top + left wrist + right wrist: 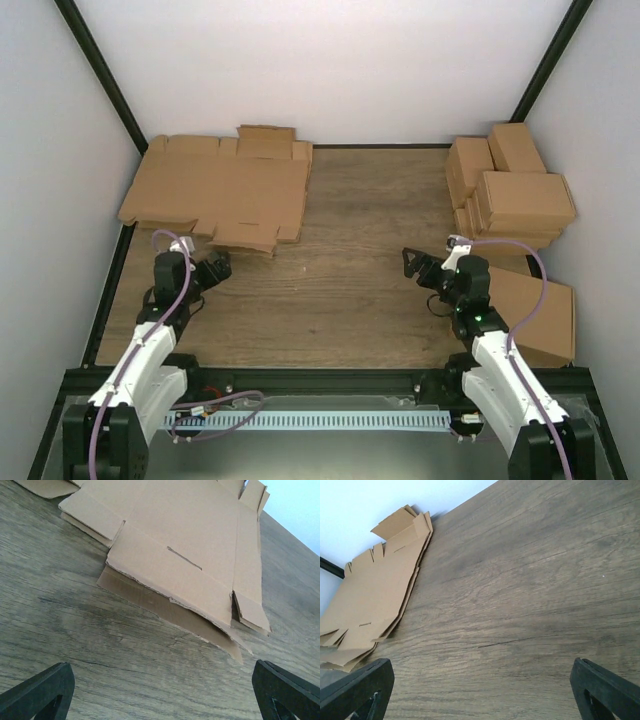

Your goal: Fold the paper box

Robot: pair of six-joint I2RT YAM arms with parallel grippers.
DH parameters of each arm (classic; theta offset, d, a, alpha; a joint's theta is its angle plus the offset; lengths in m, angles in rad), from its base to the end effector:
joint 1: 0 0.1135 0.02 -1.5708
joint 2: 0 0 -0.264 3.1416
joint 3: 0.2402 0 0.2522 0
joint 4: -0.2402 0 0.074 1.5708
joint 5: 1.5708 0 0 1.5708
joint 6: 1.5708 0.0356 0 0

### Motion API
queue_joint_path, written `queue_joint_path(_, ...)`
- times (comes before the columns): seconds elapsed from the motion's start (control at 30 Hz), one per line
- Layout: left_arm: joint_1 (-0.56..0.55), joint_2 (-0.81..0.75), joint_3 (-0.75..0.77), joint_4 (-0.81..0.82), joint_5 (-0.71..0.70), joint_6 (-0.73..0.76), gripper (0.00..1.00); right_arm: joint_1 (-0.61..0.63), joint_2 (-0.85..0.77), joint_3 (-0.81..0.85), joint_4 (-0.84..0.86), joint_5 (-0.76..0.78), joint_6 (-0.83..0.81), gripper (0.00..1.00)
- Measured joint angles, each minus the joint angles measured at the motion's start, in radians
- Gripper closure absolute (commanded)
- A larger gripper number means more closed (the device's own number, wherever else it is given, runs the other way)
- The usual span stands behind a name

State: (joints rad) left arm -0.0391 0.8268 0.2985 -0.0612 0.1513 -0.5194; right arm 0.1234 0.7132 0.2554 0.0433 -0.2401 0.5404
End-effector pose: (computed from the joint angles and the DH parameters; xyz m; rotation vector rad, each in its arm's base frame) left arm 0.1734 -0.0122 0.1754 -0.4350 2.1494 -0.4823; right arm 0.1637 0.0288 0.1880 0.2637 2.0174 0.6626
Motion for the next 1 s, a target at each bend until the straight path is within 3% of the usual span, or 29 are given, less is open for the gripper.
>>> queue_joint_path(0.2,0.0,-0.025,0.017,-0.036,-0.013,-0.028,0.0,0.0,0.016,-0.026,0.024,0.0,0.0,0.0)
queue_joint_path(0.4,0.0,0.041,0.118,-0.05,-0.018,-0.065,0.0,0.0,0.135,-0.026,0.066,0.018,0.003,0.0)
queue_joint_path(0.67,0.0,0.258,0.3,-0.069,-0.035,-0.075,0.0,0.0,0.223,-0.02,0.066,0.02,0.009,0.0)
queue_joint_path(1.0,0.0,0.502,0.46,-0.065,-0.007,-0.091,0.0,0.081,0.16,-0.019,0.037,0.043,0.011,0.0)
